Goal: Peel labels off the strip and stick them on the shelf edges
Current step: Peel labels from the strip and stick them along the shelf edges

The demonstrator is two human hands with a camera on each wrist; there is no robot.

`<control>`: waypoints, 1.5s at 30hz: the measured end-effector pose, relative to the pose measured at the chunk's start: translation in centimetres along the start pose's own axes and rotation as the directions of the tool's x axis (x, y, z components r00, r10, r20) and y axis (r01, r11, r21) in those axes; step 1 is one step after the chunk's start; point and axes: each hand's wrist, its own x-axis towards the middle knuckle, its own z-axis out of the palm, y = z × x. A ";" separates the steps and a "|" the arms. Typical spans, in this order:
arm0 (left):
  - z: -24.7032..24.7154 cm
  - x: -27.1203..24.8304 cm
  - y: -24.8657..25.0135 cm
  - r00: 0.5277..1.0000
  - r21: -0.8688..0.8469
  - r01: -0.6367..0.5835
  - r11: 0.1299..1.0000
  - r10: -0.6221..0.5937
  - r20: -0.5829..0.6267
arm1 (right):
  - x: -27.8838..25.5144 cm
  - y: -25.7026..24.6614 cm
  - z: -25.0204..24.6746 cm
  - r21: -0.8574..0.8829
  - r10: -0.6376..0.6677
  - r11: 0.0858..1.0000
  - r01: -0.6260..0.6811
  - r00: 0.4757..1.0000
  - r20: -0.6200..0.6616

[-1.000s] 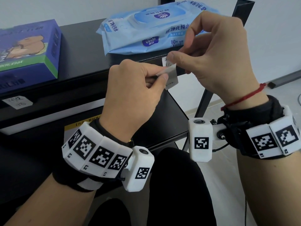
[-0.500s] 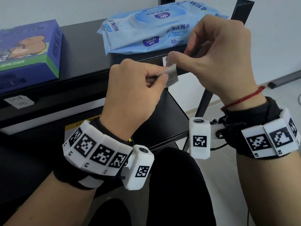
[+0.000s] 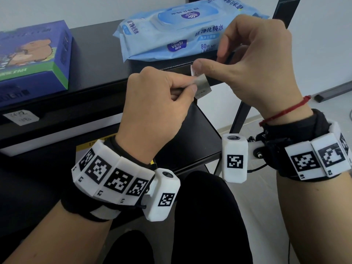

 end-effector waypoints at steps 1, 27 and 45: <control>0.0 0.0 0.0 1.000 -0.005 0.004 1.000 -0.004 0.003 | 0.0 0.3 -0.2 0.002 0.005 1.000 -0.005 1.000 -0.003; -0.3 -0.7 -0.1 1.000 -0.001 0.020 1.000 -0.020 -0.001 | -0.3 1.0 -0.7 -0.004 -0.005 1.000 0.005 0.999 0.042; 0.8 -5.6 -8.4 0.861 -0.072 0.451 0.890 -0.412 0.298 | -4.9 -1.6 3.1 -0.128 0.078 0.992 0.012 0.733 0.675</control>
